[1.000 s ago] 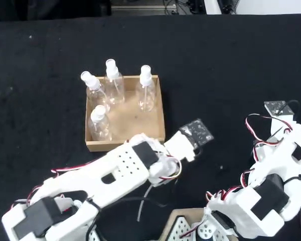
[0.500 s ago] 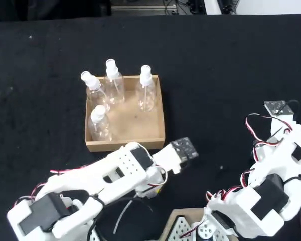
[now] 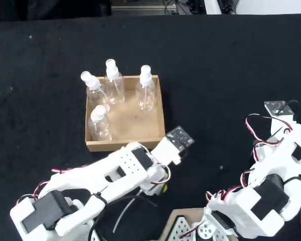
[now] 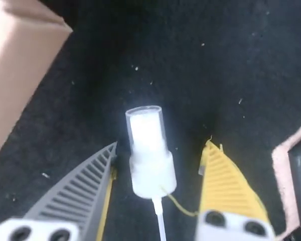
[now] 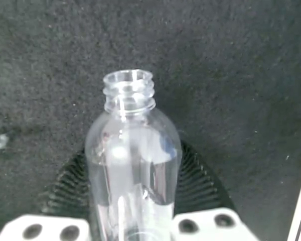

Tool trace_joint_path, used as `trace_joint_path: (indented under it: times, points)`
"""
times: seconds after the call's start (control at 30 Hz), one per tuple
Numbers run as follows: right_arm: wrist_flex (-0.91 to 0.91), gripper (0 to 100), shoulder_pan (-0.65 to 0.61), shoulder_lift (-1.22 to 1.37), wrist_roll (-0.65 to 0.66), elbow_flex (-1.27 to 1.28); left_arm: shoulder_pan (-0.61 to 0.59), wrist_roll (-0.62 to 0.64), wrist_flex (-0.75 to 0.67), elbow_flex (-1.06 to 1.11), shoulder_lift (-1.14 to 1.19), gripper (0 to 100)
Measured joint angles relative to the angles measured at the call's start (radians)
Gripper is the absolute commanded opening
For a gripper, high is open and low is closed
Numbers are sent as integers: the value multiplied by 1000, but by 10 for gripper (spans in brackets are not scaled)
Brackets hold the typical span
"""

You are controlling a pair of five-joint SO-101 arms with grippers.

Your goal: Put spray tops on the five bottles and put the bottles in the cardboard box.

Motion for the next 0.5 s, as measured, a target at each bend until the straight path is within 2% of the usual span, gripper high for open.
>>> trace_joint_path:
  times: [0.13,0.3,0.5]
  points:
    - [0,11,0,0,0,0,-3,2,-21,11,0,237]
    - [0,11,0,0,0,0,-3,5,-9,12,-2,98]
    - [0,11,0,0,0,0,-2,5,40,-5,-3,30]
